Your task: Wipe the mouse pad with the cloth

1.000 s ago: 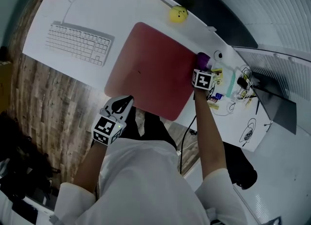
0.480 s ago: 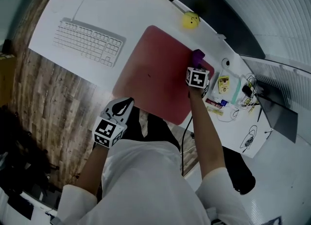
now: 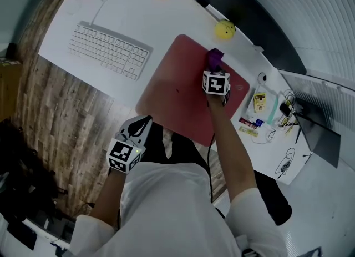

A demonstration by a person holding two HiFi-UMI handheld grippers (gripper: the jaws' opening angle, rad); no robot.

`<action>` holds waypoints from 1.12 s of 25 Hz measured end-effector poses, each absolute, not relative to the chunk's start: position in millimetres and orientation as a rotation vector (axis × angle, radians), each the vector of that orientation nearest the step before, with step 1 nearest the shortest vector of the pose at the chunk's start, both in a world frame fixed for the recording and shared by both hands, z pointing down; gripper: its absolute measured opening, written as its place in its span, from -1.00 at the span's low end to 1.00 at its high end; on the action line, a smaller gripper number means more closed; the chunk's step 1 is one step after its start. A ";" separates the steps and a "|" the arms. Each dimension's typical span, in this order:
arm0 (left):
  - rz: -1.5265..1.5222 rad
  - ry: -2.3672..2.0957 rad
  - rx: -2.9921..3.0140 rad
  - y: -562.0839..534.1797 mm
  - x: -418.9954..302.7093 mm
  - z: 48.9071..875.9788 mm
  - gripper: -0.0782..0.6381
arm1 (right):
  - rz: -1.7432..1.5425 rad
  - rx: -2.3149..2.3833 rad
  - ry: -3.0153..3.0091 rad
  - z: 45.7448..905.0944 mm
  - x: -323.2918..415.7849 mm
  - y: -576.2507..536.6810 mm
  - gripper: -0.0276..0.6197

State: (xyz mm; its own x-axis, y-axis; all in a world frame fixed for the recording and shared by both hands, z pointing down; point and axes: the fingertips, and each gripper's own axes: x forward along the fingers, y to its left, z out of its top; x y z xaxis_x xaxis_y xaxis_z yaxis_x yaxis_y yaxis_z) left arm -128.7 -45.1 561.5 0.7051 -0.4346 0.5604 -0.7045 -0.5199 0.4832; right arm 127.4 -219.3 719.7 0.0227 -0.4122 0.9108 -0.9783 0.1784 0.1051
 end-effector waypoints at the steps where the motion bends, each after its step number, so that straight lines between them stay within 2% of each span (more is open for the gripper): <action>1: 0.485 -0.871 2.193 -46.3 -131.6 561.6 -0.73 | 0.780 1.370 -1.554 720.1 119.6 -223.0 -0.68; 18: 0.450 -0.988 2.128 -55.2 -180.3 566.1 -0.73 | 0.672 1.193 -1.729 723.3 5.5 -277.0 -0.68; 28: 0.440 -1.019 2.120 -52.9 -192.0 564.7 -0.73 | 0.680 1.010 -1.890 708.3 -68.1 -262.7 -0.68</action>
